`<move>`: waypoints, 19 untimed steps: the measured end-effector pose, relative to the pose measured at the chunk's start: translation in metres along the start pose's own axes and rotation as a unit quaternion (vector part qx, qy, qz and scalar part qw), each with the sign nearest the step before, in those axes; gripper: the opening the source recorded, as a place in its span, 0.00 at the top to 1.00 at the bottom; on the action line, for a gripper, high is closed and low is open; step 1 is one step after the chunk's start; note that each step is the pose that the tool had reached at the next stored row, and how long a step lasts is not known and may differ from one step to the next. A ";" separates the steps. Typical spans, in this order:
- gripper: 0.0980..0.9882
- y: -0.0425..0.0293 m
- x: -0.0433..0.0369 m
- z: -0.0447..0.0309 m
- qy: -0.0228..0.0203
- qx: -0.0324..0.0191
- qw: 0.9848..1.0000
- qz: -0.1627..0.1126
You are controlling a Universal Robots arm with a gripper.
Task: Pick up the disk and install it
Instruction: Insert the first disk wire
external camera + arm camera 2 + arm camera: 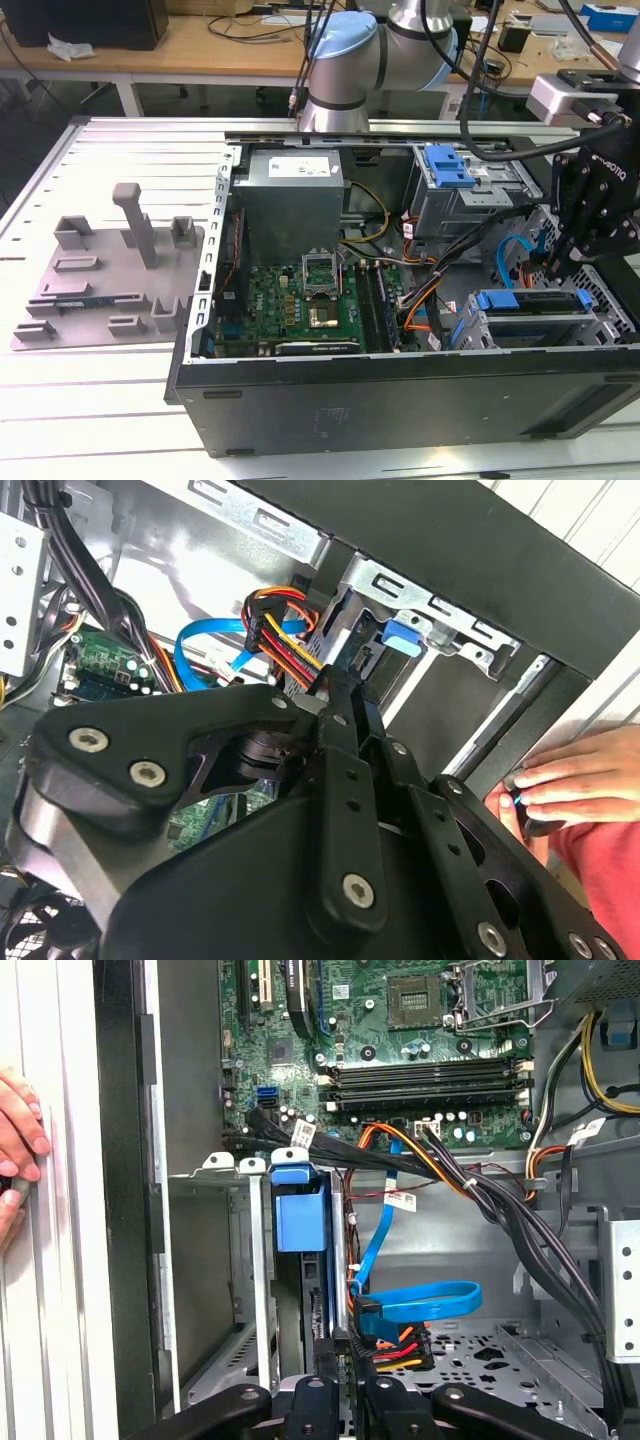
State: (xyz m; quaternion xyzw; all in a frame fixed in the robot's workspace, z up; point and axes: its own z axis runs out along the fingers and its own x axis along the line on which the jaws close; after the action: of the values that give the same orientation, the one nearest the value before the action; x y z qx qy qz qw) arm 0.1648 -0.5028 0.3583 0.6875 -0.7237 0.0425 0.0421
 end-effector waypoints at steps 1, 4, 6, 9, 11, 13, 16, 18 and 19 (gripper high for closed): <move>0.92 0.0000 0.0000 0.0000 0.000 0.000 1.000 0.000; 0.92 -0.0013 0.0023 0.0004 -0.006 -0.001 1.000 0.000; 0.92 -0.0016 0.0040 0.0005 -0.007 -0.001 1.000 0.000; 0.92 -0.0019 0.0067 0.0009 -0.009 -0.001 1.000 0.001; 0.92 -0.0024 0.0107 0.0016 -0.012 -0.002 1.000 0.001; 0.92 -0.0026 0.0132 0.0024 -0.016 -0.002 1.000 0.002; 0.92 -0.0026 0.0139 0.0029 -0.019 -0.003 1.000 0.006; 0.92 -0.0026 0.0146 0.0032 -0.020 -0.003 1.000 0.007; 0.92 -0.0026 0.0150 0.0033 -0.021 -0.003 1.000 0.007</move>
State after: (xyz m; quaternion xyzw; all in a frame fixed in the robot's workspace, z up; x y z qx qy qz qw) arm 0.1666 -0.5182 0.3568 0.6828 -0.7296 0.0260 0.0288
